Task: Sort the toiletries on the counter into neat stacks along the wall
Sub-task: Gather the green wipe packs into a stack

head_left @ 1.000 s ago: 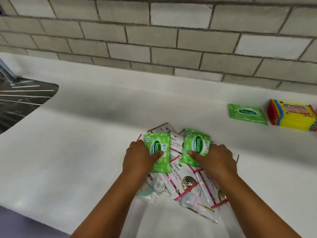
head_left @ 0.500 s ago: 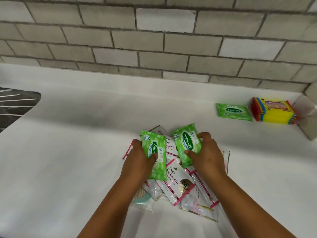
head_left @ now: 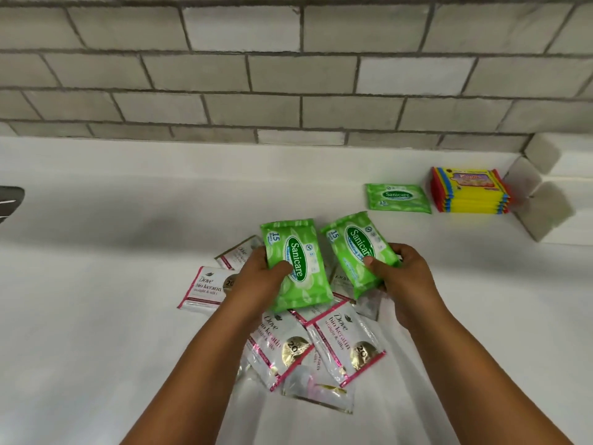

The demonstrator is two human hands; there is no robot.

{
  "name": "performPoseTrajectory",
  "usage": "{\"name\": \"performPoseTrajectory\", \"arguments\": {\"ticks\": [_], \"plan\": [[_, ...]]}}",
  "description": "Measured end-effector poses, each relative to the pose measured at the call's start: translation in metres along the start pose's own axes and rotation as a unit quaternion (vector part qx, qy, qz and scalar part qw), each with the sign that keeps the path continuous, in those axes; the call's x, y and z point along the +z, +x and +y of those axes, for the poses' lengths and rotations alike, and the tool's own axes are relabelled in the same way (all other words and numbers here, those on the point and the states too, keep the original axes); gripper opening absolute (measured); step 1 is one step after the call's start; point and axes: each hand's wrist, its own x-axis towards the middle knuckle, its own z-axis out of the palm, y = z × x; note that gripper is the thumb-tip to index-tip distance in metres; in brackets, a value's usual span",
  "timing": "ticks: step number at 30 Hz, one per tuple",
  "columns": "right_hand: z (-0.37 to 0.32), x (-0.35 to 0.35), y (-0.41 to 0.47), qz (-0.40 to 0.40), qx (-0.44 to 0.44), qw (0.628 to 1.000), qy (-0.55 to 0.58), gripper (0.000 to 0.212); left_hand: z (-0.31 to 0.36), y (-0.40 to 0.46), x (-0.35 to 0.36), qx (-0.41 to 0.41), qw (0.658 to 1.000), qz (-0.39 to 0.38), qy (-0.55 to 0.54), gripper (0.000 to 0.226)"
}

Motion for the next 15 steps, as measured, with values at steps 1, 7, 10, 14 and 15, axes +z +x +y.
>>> {"name": "performPoseTrajectory", "arguments": {"ticks": [1, 7, 10, 14, 15], "plan": [[-0.001, -0.010, 0.005, 0.004, 0.016, 0.999, 0.034, 0.037, 0.004, 0.004, 0.012, -0.002, 1.000, -0.011, -0.009, 0.026], [-0.009, -0.063, 0.032, 0.023, 0.060, 0.993, 0.101, 0.028, 0.017, 0.035, 0.084, -0.024, 0.998, -0.035, -0.052, 0.031], [-0.014, -0.089, 0.045, 0.022, 0.066, 0.990, 0.120, 0.019, 0.022, 0.046, 0.117, -0.030, 0.997, -0.036, -0.063, 0.023], [-0.014, -0.127, 0.059, 0.022, 0.073, 0.987, 0.143, 0.013, 0.027, 0.069, 0.160, -0.050, 0.992, -0.032, -0.116, 0.020], [-0.013, -0.135, 0.061, 0.025, 0.073, 0.987, 0.144, 0.013, 0.029, 0.074, 0.169, -0.053, 0.990, -0.028, -0.127, 0.023]]}}
